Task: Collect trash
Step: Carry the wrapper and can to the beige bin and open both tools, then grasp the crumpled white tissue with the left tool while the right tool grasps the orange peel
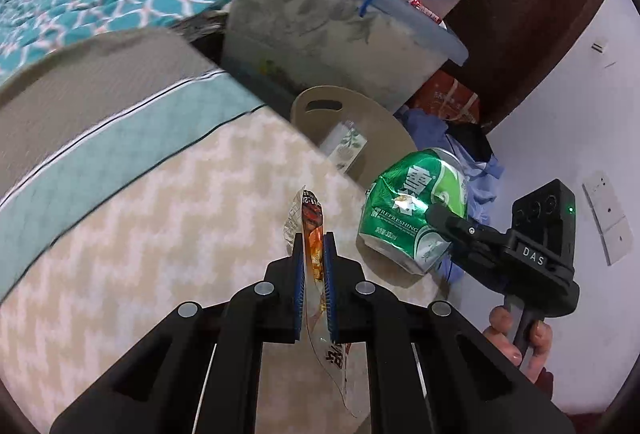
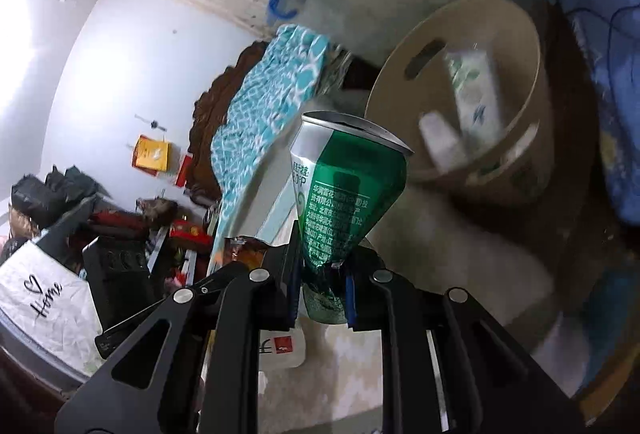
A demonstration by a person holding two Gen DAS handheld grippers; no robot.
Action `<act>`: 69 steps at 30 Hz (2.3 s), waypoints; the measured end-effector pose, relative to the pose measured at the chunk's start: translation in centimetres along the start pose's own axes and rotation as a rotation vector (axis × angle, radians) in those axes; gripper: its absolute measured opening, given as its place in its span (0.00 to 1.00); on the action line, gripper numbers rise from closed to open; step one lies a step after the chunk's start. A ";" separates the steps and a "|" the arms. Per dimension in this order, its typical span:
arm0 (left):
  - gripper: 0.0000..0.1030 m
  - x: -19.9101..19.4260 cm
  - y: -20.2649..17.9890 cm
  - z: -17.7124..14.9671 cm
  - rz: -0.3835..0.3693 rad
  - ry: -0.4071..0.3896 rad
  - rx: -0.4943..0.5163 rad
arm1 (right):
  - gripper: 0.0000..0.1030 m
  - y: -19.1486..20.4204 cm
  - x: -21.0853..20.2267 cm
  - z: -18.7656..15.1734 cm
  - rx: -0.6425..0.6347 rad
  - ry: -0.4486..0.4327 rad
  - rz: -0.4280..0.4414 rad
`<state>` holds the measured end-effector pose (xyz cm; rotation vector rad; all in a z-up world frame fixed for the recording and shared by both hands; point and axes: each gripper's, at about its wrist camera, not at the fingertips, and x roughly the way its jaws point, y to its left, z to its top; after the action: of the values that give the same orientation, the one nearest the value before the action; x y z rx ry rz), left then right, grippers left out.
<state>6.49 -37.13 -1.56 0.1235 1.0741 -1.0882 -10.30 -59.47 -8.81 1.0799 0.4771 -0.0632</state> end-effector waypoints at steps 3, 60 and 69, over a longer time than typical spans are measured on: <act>0.08 2.2 -1.6 2.9 0.010 -0.016 0.035 | 0.19 -0.3 -0.3 2.8 -0.017 -0.044 -0.039; 0.66 -31.0 38.2 -16.9 0.395 -0.350 -0.628 | 0.52 35.8 39.3 -32.5 -0.897 0.726 0.041; 0.43 -23.9 37.7 -13.7 0.402 -0.146 -0.509 | 0.32 30.5 30.8 -27.7 -0.878 0.608 -0.032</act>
<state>25.40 5.38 -5.71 -0.1410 1.1034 -0.4371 16.27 -15.53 -6.42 0.2015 0.9533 0.4260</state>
